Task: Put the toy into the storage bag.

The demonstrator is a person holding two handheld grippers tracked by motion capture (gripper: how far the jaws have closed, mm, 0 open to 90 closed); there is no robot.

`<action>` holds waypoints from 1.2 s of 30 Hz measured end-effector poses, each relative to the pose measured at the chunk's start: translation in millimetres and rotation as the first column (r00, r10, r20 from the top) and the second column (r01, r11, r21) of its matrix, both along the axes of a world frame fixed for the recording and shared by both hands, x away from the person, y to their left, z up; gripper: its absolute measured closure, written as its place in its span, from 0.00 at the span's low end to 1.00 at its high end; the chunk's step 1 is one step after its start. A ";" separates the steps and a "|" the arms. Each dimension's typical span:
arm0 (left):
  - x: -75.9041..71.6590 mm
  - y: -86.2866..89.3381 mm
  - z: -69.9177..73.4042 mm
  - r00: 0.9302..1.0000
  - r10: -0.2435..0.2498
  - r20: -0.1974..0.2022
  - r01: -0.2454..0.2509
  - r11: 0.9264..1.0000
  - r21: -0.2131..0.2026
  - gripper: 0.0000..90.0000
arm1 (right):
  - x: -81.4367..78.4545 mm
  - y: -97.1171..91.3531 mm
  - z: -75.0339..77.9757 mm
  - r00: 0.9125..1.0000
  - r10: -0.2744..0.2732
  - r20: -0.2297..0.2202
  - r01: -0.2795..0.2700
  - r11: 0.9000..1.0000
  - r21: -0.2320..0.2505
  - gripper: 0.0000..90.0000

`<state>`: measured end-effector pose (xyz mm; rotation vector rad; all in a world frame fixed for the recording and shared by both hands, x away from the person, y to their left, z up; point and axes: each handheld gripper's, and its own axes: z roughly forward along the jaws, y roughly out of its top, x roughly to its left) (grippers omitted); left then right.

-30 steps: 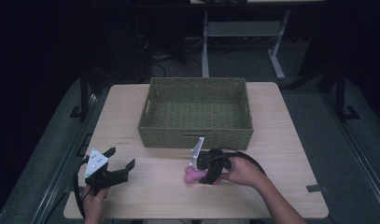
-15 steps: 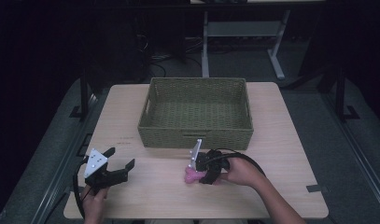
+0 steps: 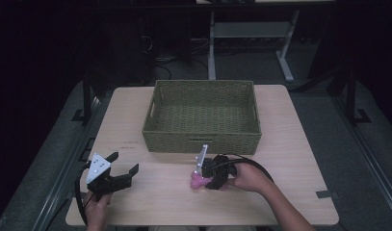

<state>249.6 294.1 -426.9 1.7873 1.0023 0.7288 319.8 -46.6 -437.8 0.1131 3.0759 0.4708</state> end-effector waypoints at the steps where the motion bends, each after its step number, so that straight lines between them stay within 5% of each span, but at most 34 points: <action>1: 0.0 -0.2 0.0 1.000 0.000 0.000 0.000 1.000 0.000 0.15 | -0.1 -0.2 0.2 1.000 0.003 0.000 -0.003 1.000 0.001 0.64; 20: -0.2 -1.0 -0.3 1.000 -0.001 0.002 0.001 1.000 -0.002 0.15 | 2.4 -15.5 15.6 0.999 -0.020 -0.034 0.022 0.999 0.042 0.64; 36: -0.6 -0.5 -0.4 1.000 0.004 -0.002 -0.004 1.000 0.001 0.15 | 9.5 -27.3 47.1 0.999 -0.020 -0.043 0.024 0.996 0.091 0.64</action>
